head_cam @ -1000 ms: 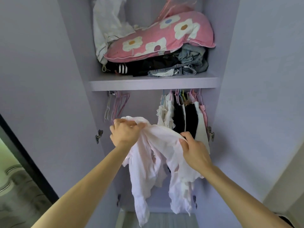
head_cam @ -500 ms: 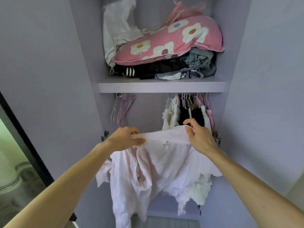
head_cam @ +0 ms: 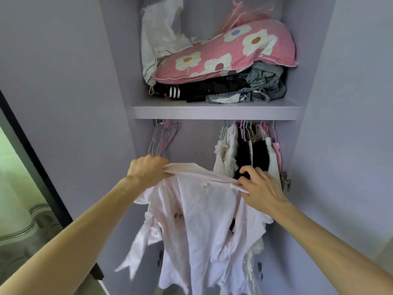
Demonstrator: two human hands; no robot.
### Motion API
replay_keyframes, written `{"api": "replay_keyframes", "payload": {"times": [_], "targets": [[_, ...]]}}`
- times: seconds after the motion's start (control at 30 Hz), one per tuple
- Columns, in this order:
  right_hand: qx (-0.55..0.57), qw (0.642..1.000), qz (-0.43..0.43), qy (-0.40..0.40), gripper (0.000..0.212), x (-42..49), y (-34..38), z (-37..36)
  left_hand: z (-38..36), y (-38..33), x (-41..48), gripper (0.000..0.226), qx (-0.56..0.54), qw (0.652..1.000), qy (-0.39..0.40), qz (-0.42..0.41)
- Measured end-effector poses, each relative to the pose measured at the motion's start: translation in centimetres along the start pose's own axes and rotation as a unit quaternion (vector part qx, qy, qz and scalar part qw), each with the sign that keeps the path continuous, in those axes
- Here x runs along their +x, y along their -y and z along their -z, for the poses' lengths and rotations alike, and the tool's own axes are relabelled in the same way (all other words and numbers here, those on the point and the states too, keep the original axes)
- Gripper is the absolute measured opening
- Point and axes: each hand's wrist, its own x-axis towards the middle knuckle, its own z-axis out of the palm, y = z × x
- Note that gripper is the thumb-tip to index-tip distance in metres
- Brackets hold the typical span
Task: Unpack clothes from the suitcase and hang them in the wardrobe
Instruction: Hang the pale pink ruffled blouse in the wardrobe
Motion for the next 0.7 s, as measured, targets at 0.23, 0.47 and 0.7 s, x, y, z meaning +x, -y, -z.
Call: {"api": "replay_keyframes", "payload": {"times": [0.23, 0.47, 0.7], "targets": [[0.052, 0.994, -0.097, -0.003, 0.041, -1.0, -1.4, -0.9, -2.4, 2.7, -0.8, 0.048, -0.036, 0.999, -0.016, -0.03], [0.141, 0.98, -0.137, 0.012, 0.013, 0.3, -2.7, 0.4, -4.4, 4.4, -1.4, 0.039, 0.211, 0.884, -0.29, -0.3], [0.173, 0.973, -0.145, -0.035, 0.024, 1.1, -3.1, 0.9, -4.6, 3.0, -2.1, 0.039, 0.166, 0.984, 0.002, -0.068]]}}
